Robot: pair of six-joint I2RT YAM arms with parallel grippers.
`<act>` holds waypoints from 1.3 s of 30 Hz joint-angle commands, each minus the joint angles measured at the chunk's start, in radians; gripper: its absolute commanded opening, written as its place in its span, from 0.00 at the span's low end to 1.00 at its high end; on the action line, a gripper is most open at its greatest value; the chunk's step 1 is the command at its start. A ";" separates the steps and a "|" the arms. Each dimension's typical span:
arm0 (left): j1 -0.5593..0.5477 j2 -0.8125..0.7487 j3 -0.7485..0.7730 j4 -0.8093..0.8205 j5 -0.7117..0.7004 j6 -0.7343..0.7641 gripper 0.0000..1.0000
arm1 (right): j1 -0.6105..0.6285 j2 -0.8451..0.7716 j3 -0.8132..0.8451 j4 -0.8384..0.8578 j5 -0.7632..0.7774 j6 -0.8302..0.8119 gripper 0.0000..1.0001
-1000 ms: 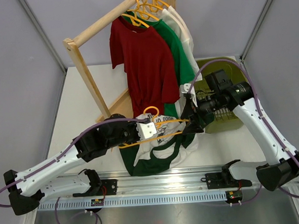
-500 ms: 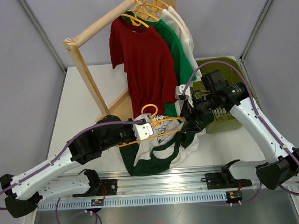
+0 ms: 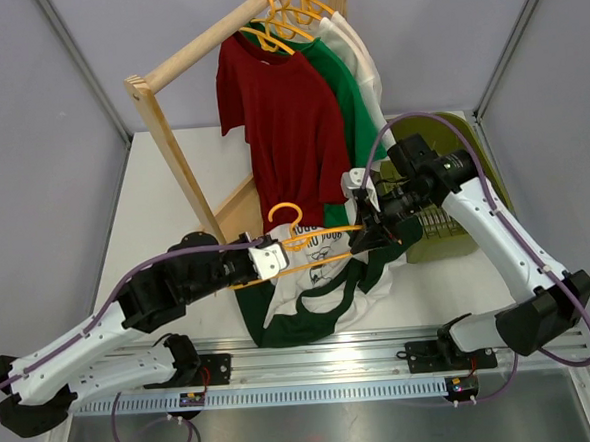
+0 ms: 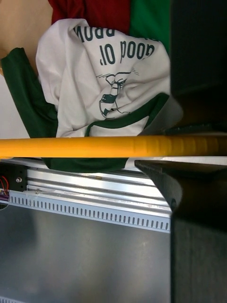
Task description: Remove the t-shirt from the hanger
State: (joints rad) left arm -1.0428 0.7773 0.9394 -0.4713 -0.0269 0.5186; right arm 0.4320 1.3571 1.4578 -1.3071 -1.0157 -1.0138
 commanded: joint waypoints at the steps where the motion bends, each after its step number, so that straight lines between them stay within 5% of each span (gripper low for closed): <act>1: -0.006 0.016 -0.001 0.086 0.001 0.011 0.00 | 0.007 0.005 0.065 -0.112 -0.093 -0.048 0.27; 5: -0.005 0.010 -0.004 0.106 -0.008 0.017 0.00 | 0.008 -0.024 0.059 -0.089 -0.075 0.006 0.00; 11: -0.006 -0.021 -0.022 0.146 -0.021 -0.020 0.00 | 0.007 -0.133 0.032 0.063 0.048 0.194 0.00; 14: -0.006 -0.042 -0.018 0.154 -0.082 -0.086 0.64 | -0.021 -0.165 0.055 0.098 0.144 0.271 0.00; 16: -0.006 -0.064 -0.007 0.117 -0.143 -0.145 0.97 | -0.042 -0.190 0.068 0.138 0.209 0.332 0.00; 24: -0.005 -0.269 0.032 -0.092 -0.176 -0.379 0.99 | -0.059 -0.231 0.186 0.321 0.471 0.524 0.00; 33: -0.005 -0.484 -0.080 -0.125 -0.251 -0.601 0.99 | -0.003 0.091 0.562 0.477 0.538 0.716 0.00; 39: -0.006 -0.533 -0.122 -0.124 -0.266 -0.681 0.99 | 0.114 0.368 0.994 0.457 0.655 0.777 0.00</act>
State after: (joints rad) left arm -1.0485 0.2577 0.8364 -0.6083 -0.2573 -0.0895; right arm 0.4900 1.6699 2.2807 -0.8970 -0.4503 -0.3035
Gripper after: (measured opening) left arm 0.987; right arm 0.182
